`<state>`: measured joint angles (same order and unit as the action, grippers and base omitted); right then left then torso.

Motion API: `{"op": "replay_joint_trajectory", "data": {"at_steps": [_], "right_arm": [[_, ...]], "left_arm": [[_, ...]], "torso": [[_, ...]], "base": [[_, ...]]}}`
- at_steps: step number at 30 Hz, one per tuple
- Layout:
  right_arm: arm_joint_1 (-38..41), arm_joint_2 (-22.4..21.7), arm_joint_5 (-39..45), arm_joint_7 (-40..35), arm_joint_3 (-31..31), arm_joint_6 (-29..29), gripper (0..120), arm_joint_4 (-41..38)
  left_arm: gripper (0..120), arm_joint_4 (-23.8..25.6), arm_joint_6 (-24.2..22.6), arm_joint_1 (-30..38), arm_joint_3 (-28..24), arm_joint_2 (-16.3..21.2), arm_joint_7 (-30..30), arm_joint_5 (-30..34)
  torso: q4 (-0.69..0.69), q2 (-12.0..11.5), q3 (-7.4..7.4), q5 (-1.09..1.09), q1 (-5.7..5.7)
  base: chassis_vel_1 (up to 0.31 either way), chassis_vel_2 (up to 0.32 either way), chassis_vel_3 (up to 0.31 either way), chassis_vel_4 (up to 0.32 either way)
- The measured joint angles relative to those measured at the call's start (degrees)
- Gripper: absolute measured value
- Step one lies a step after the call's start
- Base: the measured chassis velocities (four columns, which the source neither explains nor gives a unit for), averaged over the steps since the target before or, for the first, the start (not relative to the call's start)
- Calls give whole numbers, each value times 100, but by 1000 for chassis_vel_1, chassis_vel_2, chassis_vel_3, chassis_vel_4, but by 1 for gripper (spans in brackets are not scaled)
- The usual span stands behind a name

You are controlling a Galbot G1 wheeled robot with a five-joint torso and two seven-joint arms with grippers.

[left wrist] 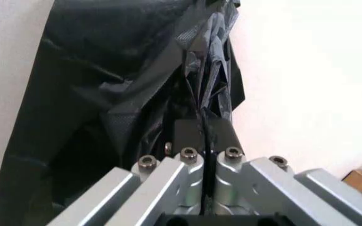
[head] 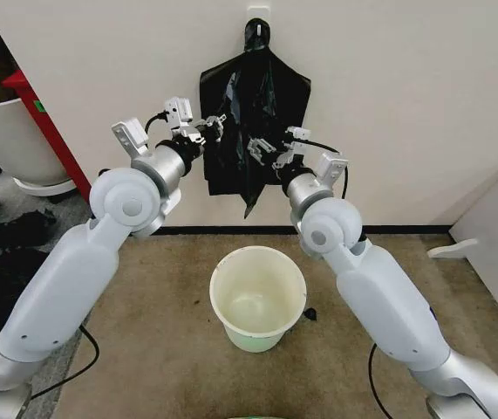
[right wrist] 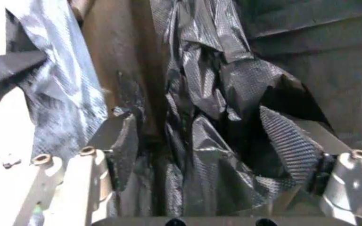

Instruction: Place the garbage bag over the trash bin.

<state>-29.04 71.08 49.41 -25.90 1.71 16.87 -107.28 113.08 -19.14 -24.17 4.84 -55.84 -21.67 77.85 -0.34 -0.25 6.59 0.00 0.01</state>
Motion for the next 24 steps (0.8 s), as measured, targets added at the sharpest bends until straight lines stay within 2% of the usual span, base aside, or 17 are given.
{"op": "replay_joint_trajectory", "data": {"at_steps": [6,14,19,24], "right_arm": [[24,-8,-142,15,41,3,61,155],[69,1,-240,33,86,2,60,293],[91,-4,-267,17,87,-44,52,365],[91,-58,-238,-5,76,-86,29,320]], "left_arm": [[0,8,-1,24,4,-3,12,1],[0,29,-1,52,27,16,29,4],[0,37,-1,59,30,18,31,8],[0,43,-1,56,35,9,25,1]], "torso": [[0,0,0,0,0],[0,0,0,0,0],[0,0,0,0,0],[0,0,0,0,0]], "base": [[0,0,0,0],[0,0,0,0],[0,0,0,0],[0,0,0,0]]}}
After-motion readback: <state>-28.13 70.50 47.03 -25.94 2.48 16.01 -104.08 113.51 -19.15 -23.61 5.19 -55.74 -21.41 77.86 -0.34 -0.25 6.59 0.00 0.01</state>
